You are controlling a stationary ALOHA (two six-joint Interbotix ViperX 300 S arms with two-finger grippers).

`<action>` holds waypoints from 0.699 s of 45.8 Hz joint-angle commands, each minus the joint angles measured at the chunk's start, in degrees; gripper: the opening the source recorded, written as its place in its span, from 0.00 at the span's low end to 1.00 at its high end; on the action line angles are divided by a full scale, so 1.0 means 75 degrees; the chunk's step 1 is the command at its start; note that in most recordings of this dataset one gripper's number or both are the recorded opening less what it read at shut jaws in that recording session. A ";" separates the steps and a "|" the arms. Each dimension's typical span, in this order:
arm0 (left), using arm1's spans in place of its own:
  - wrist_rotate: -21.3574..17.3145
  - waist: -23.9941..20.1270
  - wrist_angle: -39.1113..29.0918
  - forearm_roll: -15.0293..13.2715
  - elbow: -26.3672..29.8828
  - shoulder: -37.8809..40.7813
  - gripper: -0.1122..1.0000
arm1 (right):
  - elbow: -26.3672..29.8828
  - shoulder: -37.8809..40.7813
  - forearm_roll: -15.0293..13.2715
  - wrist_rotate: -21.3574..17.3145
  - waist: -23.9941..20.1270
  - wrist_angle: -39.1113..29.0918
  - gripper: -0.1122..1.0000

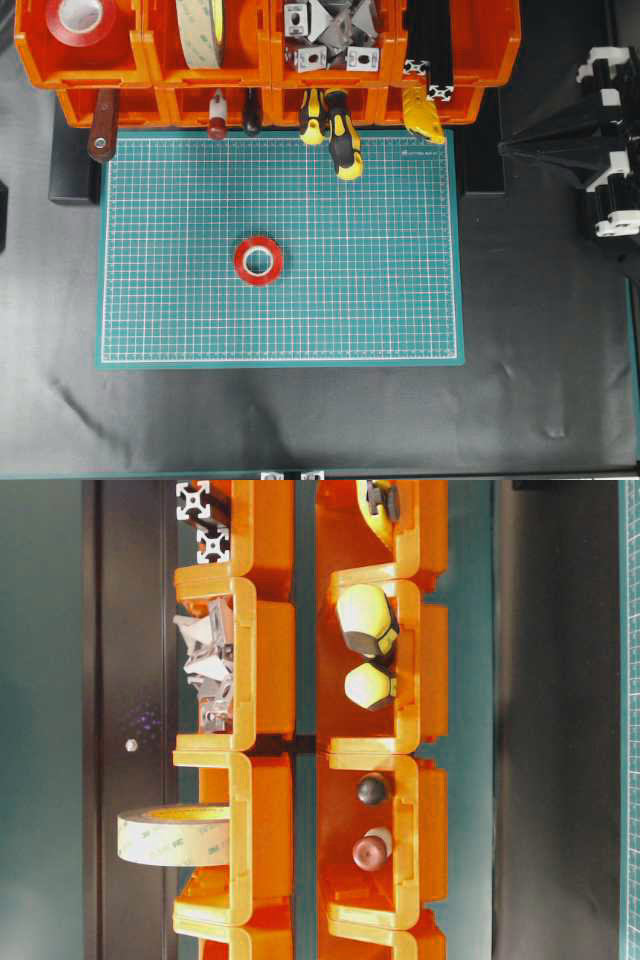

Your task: Pick vinyl tape from container rack with left arm.

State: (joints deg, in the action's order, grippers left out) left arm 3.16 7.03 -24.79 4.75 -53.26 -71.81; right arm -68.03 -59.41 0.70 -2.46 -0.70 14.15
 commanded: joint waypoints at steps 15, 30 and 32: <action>0.0012 -0.0023 0.0059 0.0000 0.0035 0.0105 0.85 | 0.0223 0.0023 0.0023 -0.0012 -0.0012 0.0141 0.10; 0.0012 -0.0023 0.0164 0.0000 0.0023 0.0117 0.85 | 0.0176 -0.0035 0.0023 0.0012 0.0000 0.0246 0.10; 0.0012 -0.0023 0.0187 0.0000 0.0023 0.0105 0.85 | 0.0176 -0.0035 0.0012 0.0023 0.0000 0.0305 0.10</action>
State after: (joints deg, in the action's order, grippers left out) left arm 3.25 7.03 -24.35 4.66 -53.70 -71.81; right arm -68.03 -59.94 0.70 -2.46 -0.70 14.85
